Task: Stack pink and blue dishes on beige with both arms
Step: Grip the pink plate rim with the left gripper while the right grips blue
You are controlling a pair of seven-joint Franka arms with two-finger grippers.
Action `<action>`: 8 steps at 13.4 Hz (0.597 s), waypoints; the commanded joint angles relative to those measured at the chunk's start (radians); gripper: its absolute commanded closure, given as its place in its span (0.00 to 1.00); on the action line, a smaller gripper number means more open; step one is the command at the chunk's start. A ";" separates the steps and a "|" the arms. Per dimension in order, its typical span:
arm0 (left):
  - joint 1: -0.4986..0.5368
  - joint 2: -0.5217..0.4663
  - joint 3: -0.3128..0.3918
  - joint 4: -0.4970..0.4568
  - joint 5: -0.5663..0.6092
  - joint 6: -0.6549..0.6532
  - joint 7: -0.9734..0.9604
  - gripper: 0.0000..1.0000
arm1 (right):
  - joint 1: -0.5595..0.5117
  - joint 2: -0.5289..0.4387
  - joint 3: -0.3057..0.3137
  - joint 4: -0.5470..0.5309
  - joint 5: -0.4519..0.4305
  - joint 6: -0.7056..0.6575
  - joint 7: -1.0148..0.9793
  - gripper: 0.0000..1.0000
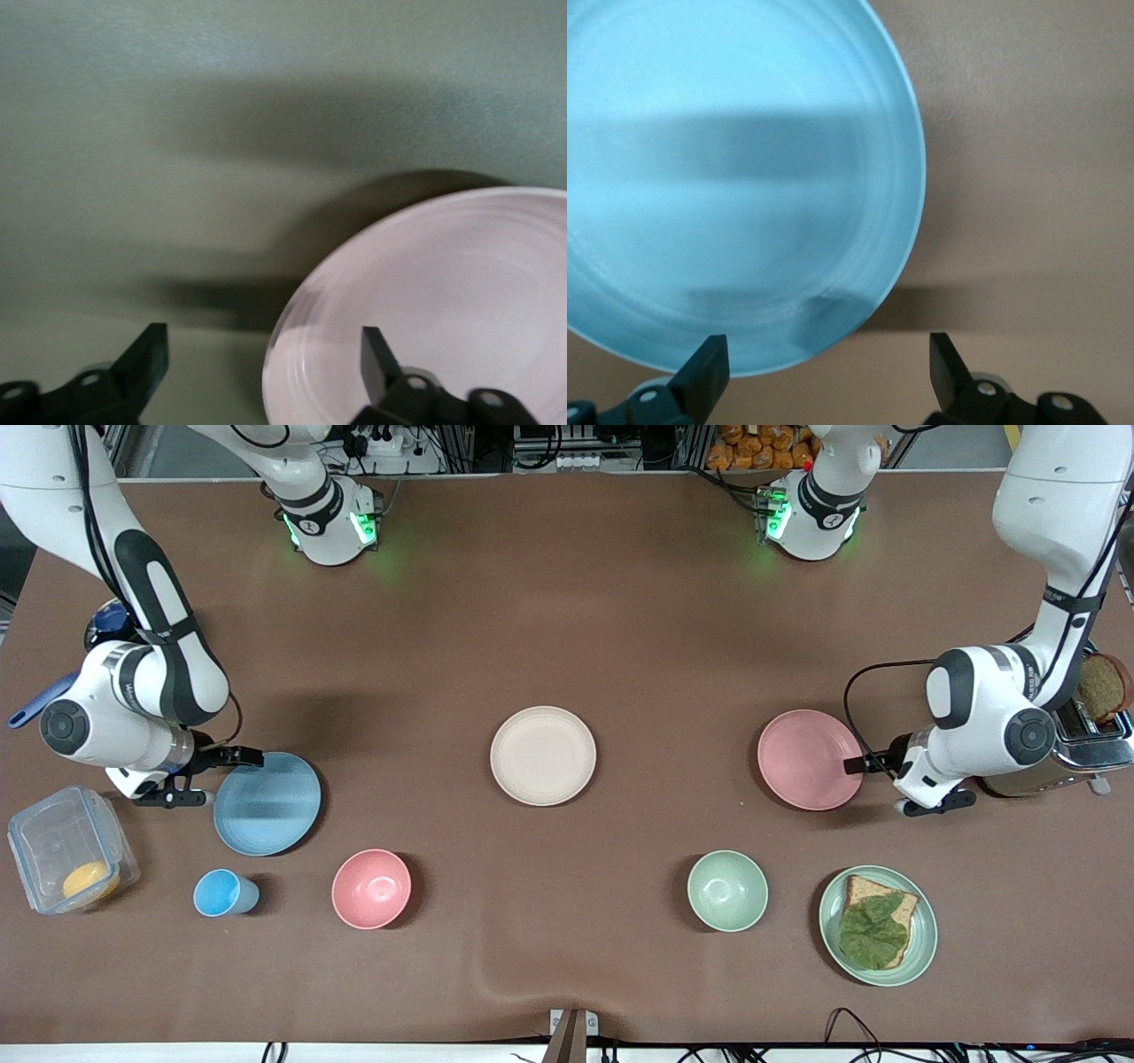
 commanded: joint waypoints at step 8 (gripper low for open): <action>0.012 0.028 -0.007 0.020 -0.041 0.013 0.083 1.00 | -0.037 0.123 0.018 0.121 0.000 0.040 -0.084 0.00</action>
